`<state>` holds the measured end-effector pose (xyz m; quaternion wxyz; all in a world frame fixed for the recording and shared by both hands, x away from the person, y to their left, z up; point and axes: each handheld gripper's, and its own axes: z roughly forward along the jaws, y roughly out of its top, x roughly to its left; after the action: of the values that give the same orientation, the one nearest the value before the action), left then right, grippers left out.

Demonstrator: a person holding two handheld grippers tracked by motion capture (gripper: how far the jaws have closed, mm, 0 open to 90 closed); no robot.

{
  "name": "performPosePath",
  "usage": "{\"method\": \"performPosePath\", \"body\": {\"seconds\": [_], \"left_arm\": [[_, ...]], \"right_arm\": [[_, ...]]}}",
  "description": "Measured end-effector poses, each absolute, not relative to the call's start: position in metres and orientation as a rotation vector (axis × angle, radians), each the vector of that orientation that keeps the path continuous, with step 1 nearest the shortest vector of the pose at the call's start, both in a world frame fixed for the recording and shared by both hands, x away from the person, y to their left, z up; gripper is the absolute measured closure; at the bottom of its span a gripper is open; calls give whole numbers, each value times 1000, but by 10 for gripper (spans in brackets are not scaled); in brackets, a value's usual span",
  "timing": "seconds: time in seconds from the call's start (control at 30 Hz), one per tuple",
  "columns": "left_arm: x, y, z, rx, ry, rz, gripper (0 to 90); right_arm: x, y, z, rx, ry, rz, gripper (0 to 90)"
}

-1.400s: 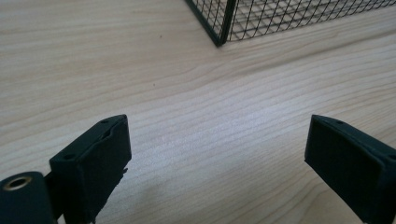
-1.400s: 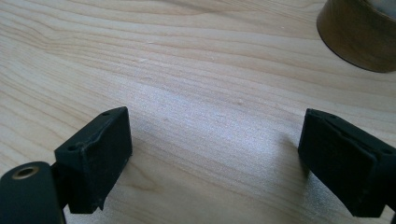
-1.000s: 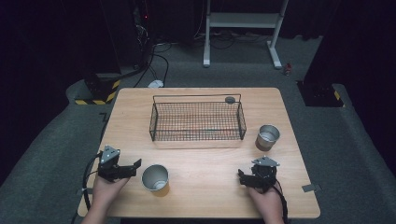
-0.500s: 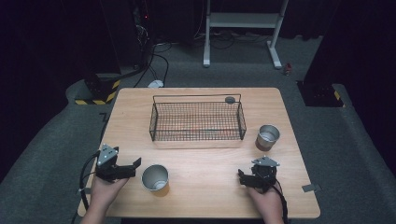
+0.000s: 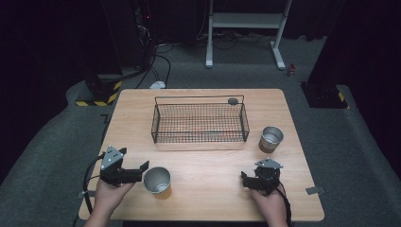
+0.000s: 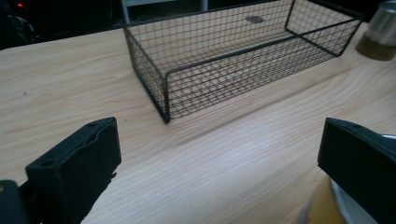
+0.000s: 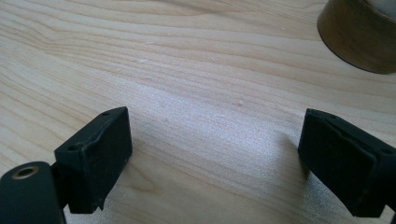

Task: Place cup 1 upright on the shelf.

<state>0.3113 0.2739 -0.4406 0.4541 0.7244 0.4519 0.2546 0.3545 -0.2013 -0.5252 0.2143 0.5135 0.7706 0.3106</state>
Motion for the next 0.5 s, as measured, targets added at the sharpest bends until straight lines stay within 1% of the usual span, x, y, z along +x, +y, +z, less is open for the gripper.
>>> {"method": "performPosePath", "body": {"seconds": [0.5], "left_arm": [[299, 245, -437, 1818, 998, 545, 1]], "right_arm": [[354, -201, -525, 1425, 2138, 862, 98]]}}
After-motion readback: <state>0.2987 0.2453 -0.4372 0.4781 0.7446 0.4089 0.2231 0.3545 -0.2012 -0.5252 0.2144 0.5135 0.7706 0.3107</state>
